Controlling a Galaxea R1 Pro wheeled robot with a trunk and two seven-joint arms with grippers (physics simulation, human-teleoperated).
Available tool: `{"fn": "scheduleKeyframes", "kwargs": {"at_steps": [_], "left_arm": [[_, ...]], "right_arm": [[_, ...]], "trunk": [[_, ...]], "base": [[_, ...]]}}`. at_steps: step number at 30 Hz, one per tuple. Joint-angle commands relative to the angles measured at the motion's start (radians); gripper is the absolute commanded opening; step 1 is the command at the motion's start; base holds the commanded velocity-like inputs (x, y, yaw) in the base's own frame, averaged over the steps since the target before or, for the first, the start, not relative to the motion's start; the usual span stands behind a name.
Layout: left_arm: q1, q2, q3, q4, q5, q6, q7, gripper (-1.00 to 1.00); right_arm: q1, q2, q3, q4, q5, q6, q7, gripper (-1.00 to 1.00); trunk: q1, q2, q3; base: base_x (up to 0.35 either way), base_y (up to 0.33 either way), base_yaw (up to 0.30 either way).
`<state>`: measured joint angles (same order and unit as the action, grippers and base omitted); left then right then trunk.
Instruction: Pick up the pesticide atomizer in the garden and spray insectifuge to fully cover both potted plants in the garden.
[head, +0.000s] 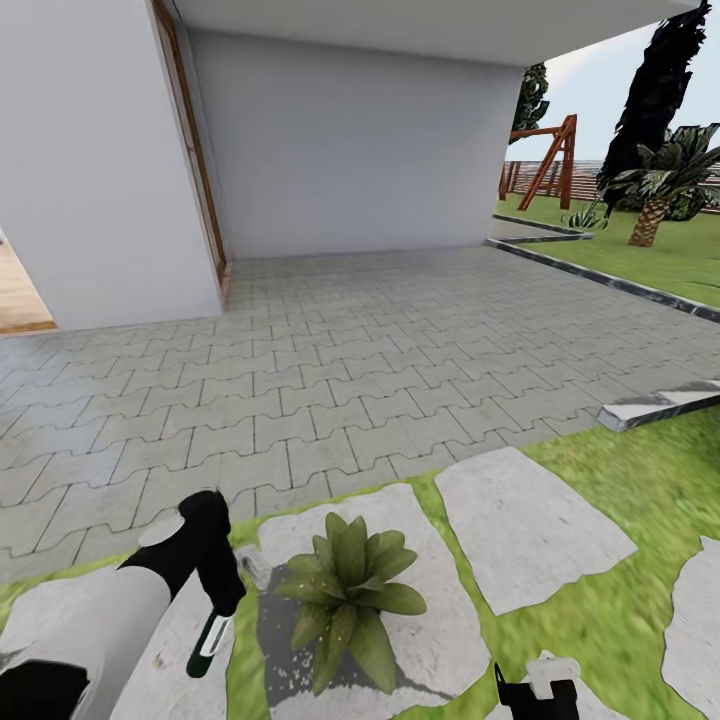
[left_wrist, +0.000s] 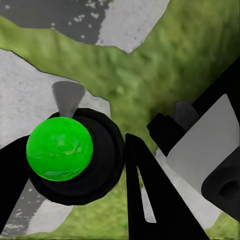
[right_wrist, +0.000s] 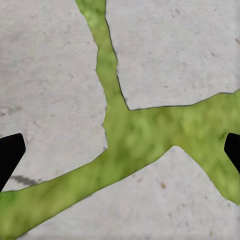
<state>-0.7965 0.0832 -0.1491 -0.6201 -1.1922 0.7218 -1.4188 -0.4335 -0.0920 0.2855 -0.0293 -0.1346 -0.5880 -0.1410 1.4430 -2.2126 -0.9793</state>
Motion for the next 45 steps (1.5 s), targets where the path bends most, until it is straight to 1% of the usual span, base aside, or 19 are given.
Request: {"fn": "scheduleKeyframes", "kwargs": {"at_steps": [1,4,6,8,10,12,15,17,21,23,25,28,31,32,35,37,38,40,45], "left_arm": [[0.009,0.001,-0.004,0.019,-0.009,0.010,-0.006,-1.00],[0.022,0.002,-0.004,0.082,-0.014,0.009,-0.003,-1.00],[0.035,0.008,-0.003,0.111,-0.015,0.001,-0.001,-1.00],[0.045,0.014,0.001,0.123,-0.011,-0.054,0.004,-1.00],[0.049,0.020,0.010,0.125,-0.005,-0.085,0.026,-1.00],[0.048,0.021,0.013,0.123,-0.003,-0.090,0.046,-1.00],[0.045,0.022,0.046,0.111,-0.005,-0.084,0.065,-1.00],[0.044,0.020,0.058,0.109,-0.006,-0.083,0.084,-1.00],[0.046,0.018,0.062,0.115,-0.010,-0.083,0.106,-1.00],[0.048,0.018,0.062,0.125,-0.004,-0.084,0.149,-1.00],[0.050,0.018,0.062,0.154,-0.001,-0.085,0.182,-1.00],[0.050,0.024,0.064,0.208,0.002,-0.092,0.197,-1.00],[0.051,0.019,0.065,0.218,0.032,-0.094,0.205,-1.00],[0.051,0.016,0.065,0.219,0.049,-0.094,0.218,-1.00],[0.051,0.012,0.067,0.209,0.120,-0.094,0.274,-1.00],[0.049,0.007,0.065,0.204,0.141,-0.094,0.282,-1.00],[0.046,-0.009,0.062,0.202,0.147,-0.091,0.285,-1.00],[0.045,-0.023,0.061,0.201,0.148,-0.088,0.286,-1.00],[0.049,-0.026,0.060,0.219,0.140,-0.095,0.288,-1.00]], "right_arm": [[0.000,0.000,0.009,0.000,-0.010,-0.003,-0.002,1.00],[-0.001,0.000,0.009,0.000,-0.010,-0.003,-0.002,1.00],[-0.001,0.000,0.009,0.000,-0.010,-0.003,-0.002,1.00],[-0.001,0.000,0.009,0.000,-0.010,-0.003,-0.002,1.00],[0.000,0.000,0.009,0.000,-0.009,-0.003,-0.002,1.00],[0.000,0.000,0.009,0.000,-0.009,-0.003,-0.002,1.00],[0.000,0.000,0.009,0.000,-0.009,-0.003,-0.002,1.00],[0.000,0.000,0.009,0.000,-0.009,-0.003,-0.002,1.00],[0.000,0.000,0.009,0.000,-0.010,-0.003,-0.002,1.00],[-0.001,0.000,0.009,0.000,-0.010,-0.003,-0.002,1.00],[0.000,0.000,0.009,0.000,-0.010,-0.003,-0.002,1.00],[0.000,0.000,0.009,0.000,-0.009,-0.003,-0.002,1.00],[0.000,0.000,0.009,0.000,-0.009,-0.003,-0.002,1.00],[0.000,0.000,0.009,0.000,-0.009,-0.003,-0.002,1.00],[0.000,0.000,0.009,0.000,-0.009,-0.003,-0.002,1.00],[0.000,0.000,0.009,0.000,-0.009,-0.003,-0.002,1.00],[0.000,0.000,0.009,0.000,-0.009,-0.003,-0.002,1.00],[0.000,0.000,0.009,0.000,-0.009,-0.003,-0.002,1.00],[0.000,0.000,0.009,0.000,-0.008,-0.003,-0.002,1.00]], "trunk": [[0.000,0.000,-0.001],[0.000,0.000,-0.001],[0.000,0.000,-0.001],[0.000,0.000,-0.001],[0.000,0.000,-0.001],[0.000,0.000,-0.001],[0.000,0.000,-0.001],[0.000,0.000,-0.001],[0.000,0.000,-0.001],[0.000,0.000,-0.001],[0.000,0.000,-0.001],[0.000,0.000,-0.001],[0.000,0.000,-0.001],[0.000,0.000,-0.001],[0.000,0.000,-0.001],[0.000,0.000,-0.001],[0.000,0.000,-0.001],[0.000,0.000,-0.001],[0.000,0.000,-0.001]], "base": [[0.000,0.000,0.000],[0.000,0.000,0.000],[0.000,0.000,0.000],[0.000,0.000,0.000],[0.000,0.000,0.000],[0.000,0.000,0.000],[0.023,0.019,-0.047],[0.162,0.144,-0.222],[0.176,0.254,-0.175],[0.042,0.134,-0.023],[0.009,0.030,-0.005],[0.002,0.007,-0.001],[0.000,0.000,0.000],[0.000,0.000,0.000],[0.000,0.000,0.000],[0.000,0.000,0.000],[0.000,0.000,0.000],[0.000,0.000,0.000],[0.000,0.000,0.000]]}}
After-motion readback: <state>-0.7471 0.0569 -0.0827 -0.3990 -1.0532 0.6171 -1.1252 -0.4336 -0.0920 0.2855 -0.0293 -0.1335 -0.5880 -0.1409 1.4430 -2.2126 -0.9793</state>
